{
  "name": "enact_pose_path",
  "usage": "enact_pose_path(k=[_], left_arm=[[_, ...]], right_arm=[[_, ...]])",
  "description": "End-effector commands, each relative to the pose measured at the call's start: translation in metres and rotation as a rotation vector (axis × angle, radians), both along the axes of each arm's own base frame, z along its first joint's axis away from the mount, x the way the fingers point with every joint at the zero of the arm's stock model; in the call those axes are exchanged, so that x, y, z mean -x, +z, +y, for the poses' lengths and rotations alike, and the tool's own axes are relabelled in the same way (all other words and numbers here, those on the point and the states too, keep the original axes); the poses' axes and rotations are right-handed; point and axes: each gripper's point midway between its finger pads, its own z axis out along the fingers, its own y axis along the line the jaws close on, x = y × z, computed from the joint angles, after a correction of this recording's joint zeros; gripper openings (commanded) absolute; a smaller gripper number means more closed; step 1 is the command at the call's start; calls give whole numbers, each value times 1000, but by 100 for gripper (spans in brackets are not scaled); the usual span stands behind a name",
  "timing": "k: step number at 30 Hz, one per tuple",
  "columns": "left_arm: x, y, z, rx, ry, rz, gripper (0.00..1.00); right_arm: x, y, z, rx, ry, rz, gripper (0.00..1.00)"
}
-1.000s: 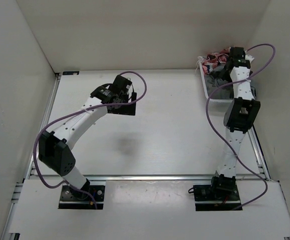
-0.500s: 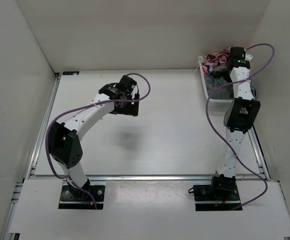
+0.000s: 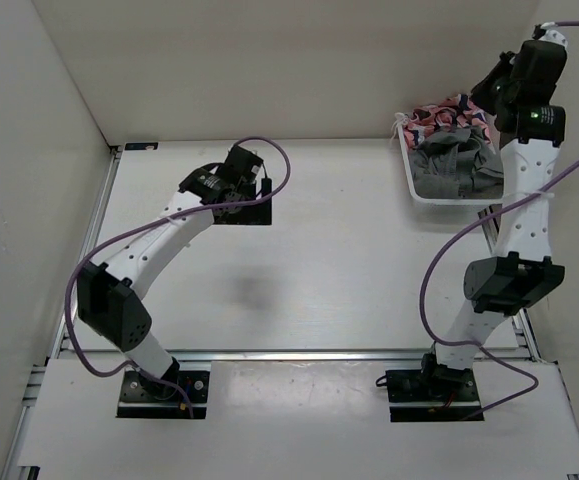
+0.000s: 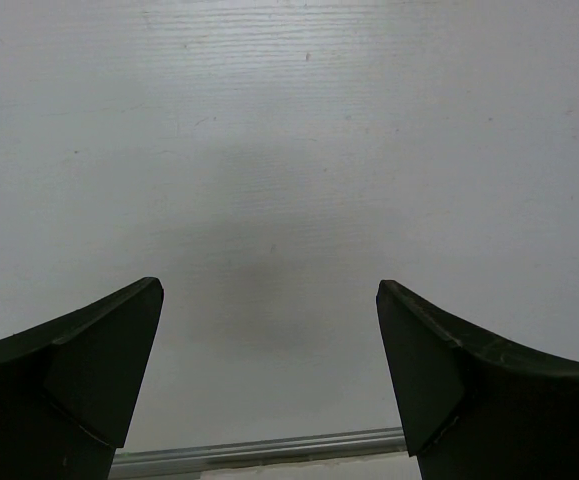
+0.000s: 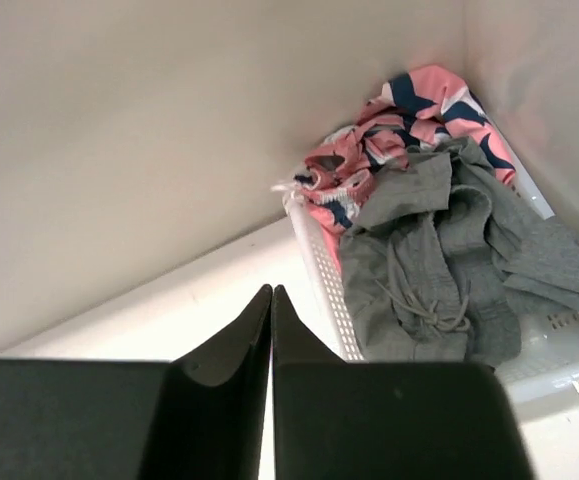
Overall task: Fold and stack the shorts
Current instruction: Grab the shorts from the pile
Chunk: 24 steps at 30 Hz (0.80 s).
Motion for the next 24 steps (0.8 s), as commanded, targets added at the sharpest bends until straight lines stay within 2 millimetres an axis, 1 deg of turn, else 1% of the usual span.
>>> enact_pose_path(k=[1,2,3,4,5,6,7,8,9,10,11,12,14,15,16,17,18,19,20,21,22,23,24], left_arm=[[7,18,10,18,23,-49,100],[8,18,9,24,18,-45,100],[9,14,10,18,18,-35,100],[11,9,11,10,18,-23,100],[11,9,11,10,18,-23,100],[13,4,12,2,18,-12,100],[13,1,12,-3,18,-4,100],[14,-3,15,-17,24,1,100],[12,-2,14,-12,24,-6,100],[13,-10,15,-24,24,11,100],[12,-10,16,-31,29,6,100],[12,-13,16,-37,29,15,100],[10,-16,17,-49,34,19,100],[10,-16,17,-49,34,19,100],[10,-16,17,-49,34,19,100],[10,-20,17,-55,34,28,100],[10,-20,17,-55,34,28,100],[9,-23,16,-60,34,35,100],[9,-23,16,-60,34,35,100],[9,-23,16,-60,34,35,100],[8,-22,15,-55,34,28,100],[8,-22,15,-55,34,28,100],[9,-26,16,-61,34,36,100]], right_arm=[[1,-77,2,-4,62,219,23],[3,-96,1,-2,68,277,63],[6,-119,-2,4,56,342,78],[10,-131,-4,6,42,380,86],[13,-143,-7,19,35,412,91],[17,-169,-9,17,24,477,93],[20,-178,-14,36,8,504,93],[21,-195,-16,38,0,544,94],[22,-205,-18,48,-1,569,94],[21,-220,-21,71,6,599,94],[20,-224,-24,86,1,611,94],[21,-229,-33,112,-40,629,95],[22,-244,-36,133,-40,669,95],[22,-244,-38,138,-48,670,95],[19,-255,-38,137,-46,685,95],[18,-260,-36,128,-34,694,95],[15,-261,-36,128,-34,693,95],[14,-270,-35,121,-24,711,94],[12,-272,-35,120,-24,713,94],[11,-278,-35,112,-28,722,93],[11,-287,-35,110,-26,742,91],[8,-288,-35,110,-26,740,89],[8,-298,-35,99,-31,758,88]])
